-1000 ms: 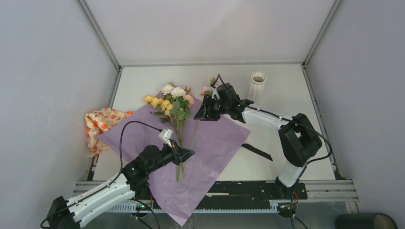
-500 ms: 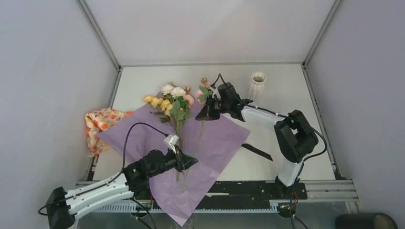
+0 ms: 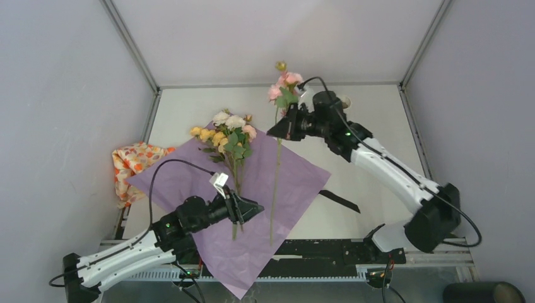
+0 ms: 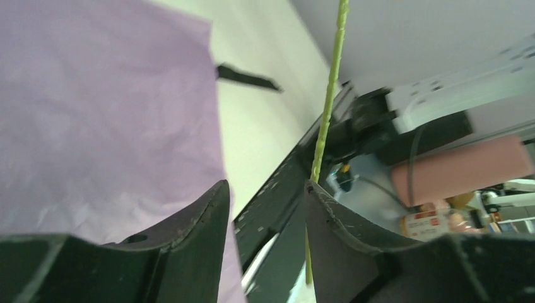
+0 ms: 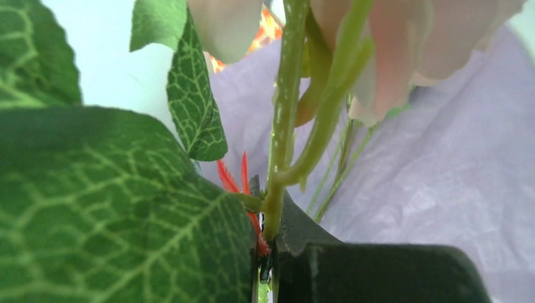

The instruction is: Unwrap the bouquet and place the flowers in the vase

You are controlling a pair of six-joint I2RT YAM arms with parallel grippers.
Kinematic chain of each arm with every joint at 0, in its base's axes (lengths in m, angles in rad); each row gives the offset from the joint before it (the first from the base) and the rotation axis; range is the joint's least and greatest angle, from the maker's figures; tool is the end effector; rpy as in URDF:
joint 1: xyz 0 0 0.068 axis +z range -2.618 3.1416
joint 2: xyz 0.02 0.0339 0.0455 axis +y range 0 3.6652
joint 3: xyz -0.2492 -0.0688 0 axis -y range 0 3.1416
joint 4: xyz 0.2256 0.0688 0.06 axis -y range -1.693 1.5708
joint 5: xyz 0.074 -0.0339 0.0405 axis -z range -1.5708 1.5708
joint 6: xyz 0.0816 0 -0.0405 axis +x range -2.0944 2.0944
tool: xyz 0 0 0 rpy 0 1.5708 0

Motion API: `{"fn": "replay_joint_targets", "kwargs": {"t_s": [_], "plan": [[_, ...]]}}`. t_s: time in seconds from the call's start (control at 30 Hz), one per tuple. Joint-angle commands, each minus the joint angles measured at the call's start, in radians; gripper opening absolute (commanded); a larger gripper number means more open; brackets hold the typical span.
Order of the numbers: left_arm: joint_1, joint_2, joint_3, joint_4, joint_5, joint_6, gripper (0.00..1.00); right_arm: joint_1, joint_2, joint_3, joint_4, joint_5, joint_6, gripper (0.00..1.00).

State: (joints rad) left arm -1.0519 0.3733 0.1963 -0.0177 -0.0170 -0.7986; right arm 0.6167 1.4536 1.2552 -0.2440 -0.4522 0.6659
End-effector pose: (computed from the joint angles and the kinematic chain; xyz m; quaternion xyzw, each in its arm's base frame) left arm 0.0871 -0.1498 0.1936 0.0922 0.7670 -0.5033 0.3873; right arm 0.2707 0.2356 0.3122 -0.0996 0.8262 0.4636 0.3043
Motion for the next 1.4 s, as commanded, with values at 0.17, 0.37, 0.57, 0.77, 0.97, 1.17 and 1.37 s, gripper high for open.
{"fn": "replay_joint_targets", "kwargs": {"t_s": [0.17, 0.37, 0.57, 0.77, 0.97, 1.17, 1.37], "plan": [[-0.003, 0.027, 0.245, -0.105, -0.079, 0.068, 0.54, -0.009, -0.319, 0.146, -0.151, 0.310, -0.205, 0.00], [-0.003, 0.161, 0.261, -0.094, -0.119, 0.024, 0.54, -0.008, -0.511, 0.196, -0.123, 0.635, -0.357, 0.00], [-0.004, 0.241, 0.290, -0.069, -0.126, 0.020, 0.54, -0.009, -0.637, 0.196, 0.067, 0.938, -0.553, 0.00], [-0.003, 0.253, 0.299, -0.072, -0.152, 0.025, 0.54, -0.015, -0.647, 0.193, 0.313, 1.102, -0.780, 0.00], [-0.003, 0.222, 0.286, -0.097, -0.178, 0.022, 0.54, -0.054, -0.568, 0.202, 0.485, 1.103, -0.940, 0.00], [-0.003, 0.163, 0.278, -0.140, -0.211, 0.028, 0.54, -0.161, -0.495, 0.206, 0.477, 1.023, -0.877, 0.00], [-0.003, 0.109, 0.268, -0.184, -0.251, 0.034, 0.54, -0.262, -0.462, 0.202, 0.421, 0.938, -0.750, 0.00]]}}
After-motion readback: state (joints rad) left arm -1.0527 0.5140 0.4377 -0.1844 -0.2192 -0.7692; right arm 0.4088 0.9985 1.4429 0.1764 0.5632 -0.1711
